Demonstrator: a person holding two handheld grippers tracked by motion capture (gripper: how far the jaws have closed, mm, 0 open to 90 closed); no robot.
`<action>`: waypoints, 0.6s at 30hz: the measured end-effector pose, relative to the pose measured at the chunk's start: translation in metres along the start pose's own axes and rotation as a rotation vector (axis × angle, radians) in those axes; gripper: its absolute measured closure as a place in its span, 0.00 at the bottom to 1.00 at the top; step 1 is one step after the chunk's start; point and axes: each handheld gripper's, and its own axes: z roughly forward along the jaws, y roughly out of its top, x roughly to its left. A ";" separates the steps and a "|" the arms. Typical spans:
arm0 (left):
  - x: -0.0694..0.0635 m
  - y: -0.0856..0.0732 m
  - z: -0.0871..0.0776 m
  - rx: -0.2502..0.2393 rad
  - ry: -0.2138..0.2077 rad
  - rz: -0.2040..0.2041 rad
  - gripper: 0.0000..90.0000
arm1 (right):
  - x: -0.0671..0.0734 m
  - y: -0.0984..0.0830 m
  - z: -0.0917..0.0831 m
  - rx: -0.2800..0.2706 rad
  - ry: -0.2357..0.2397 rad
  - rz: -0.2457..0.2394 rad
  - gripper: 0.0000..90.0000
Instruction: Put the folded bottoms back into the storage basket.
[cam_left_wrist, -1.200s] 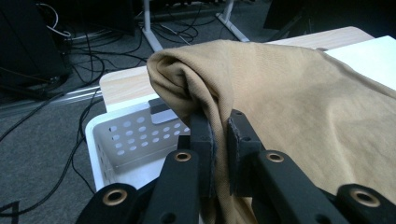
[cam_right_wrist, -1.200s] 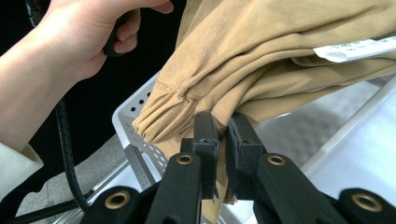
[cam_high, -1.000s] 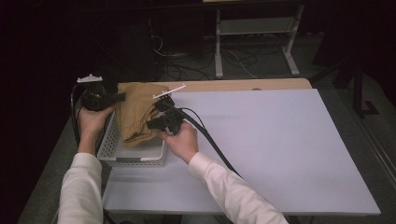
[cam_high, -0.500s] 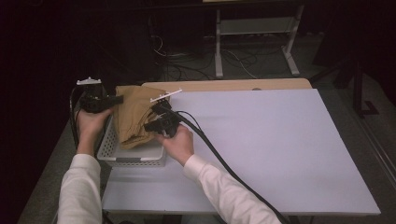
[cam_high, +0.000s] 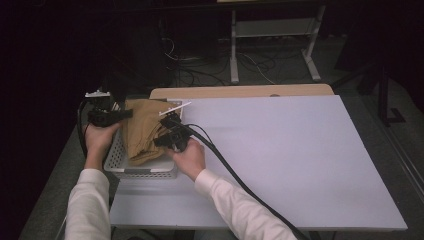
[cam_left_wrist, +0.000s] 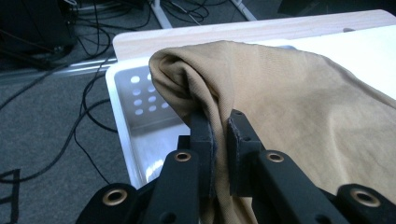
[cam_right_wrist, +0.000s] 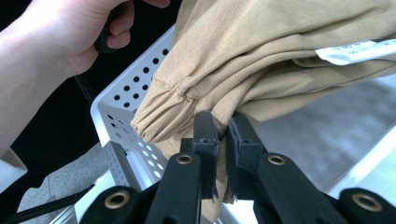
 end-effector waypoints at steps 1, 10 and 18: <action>0.001 -0.001 0.001 0.006 -0.001 -0.001 0.92 | 0.000 -0.001 0.001 0.002 0.001 -0.002 0.91; -0.001 -0.005 0.008 0.080 0.013 0.014 0.86 | -0.005 -0.005 0.012 0.056 0.012 0.032 0.84; -0.009 -0.003 -0.001 0.031 0.006 0.014 0.65 | -0.011 -0.003 0.001 0.050 0.043 0.060 0.58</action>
